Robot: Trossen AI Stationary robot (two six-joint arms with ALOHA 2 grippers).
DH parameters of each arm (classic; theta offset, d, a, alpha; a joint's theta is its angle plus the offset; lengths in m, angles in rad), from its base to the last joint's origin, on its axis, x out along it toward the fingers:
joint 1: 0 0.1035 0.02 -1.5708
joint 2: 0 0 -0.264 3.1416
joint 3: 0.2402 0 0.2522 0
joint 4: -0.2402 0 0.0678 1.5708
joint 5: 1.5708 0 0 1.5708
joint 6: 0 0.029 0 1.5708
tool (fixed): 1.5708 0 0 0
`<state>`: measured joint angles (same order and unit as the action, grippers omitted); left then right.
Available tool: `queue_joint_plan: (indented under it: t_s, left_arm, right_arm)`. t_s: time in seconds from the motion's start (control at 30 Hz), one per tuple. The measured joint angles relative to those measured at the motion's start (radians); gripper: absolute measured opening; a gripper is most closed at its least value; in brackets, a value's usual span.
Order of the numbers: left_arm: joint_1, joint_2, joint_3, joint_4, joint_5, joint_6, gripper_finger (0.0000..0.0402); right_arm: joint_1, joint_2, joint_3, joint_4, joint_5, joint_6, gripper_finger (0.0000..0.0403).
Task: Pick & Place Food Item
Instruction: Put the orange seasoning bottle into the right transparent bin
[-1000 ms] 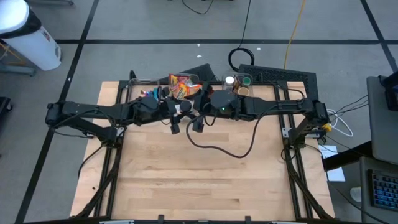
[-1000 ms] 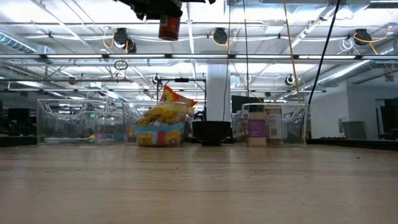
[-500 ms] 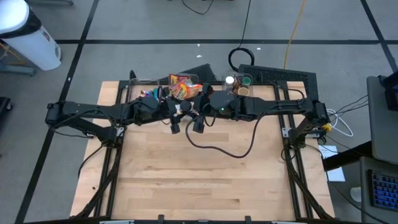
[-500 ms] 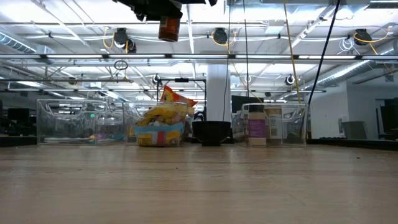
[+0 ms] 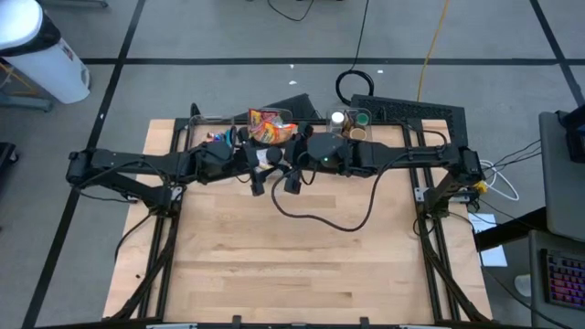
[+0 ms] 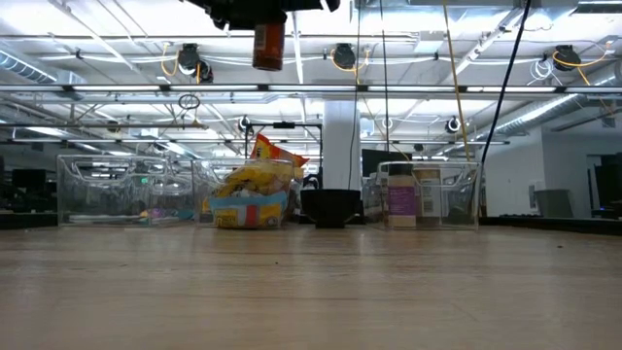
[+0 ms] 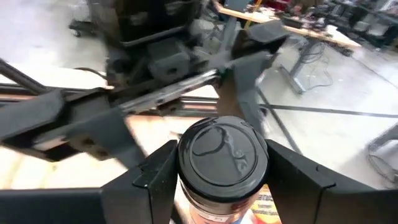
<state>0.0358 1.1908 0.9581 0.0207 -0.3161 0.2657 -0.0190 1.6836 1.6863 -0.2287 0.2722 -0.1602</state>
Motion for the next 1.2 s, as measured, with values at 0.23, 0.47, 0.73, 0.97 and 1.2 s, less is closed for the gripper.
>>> queue_joint_plan:
  t_s: [0.23,0.47,0.73,0.97,1.2]
  left_arm:
    - [0.0,-0.082,-0.001,-0.055,0.0,0.002,0.0307]
    - [0.0,-0.249,-0.001,-0.177,0.0,-0.048,0.0313]
    - [0.0,-0.417,-0.008,-0.363,0.001,-0.132,0.03]
    - [-0.004,-0.452,-0.089,-0.399,0.118,-0.232,0.0303]
    - [-0.013,-0.436,-0.234,-0.194,0.174,-0.262,0.0295]
  right_arm:
    - [-0.034,-0.073,-0.001,-0.047,0.017,-0.017,0.0194]
    - [-0.118,-0.21,-0.001,-0.221,0.02,0.037,0.0194]
    - [-0.225,-0.334,-0.107,-0.32,0.075,0.121,0.0194]
    - [-0.249,-0.491,-0.445,-0.197,0.211,0.156,0.0194]
    - [-0.248,-0.672,-0.711,-0.112,0.198,0.29,0.0194]
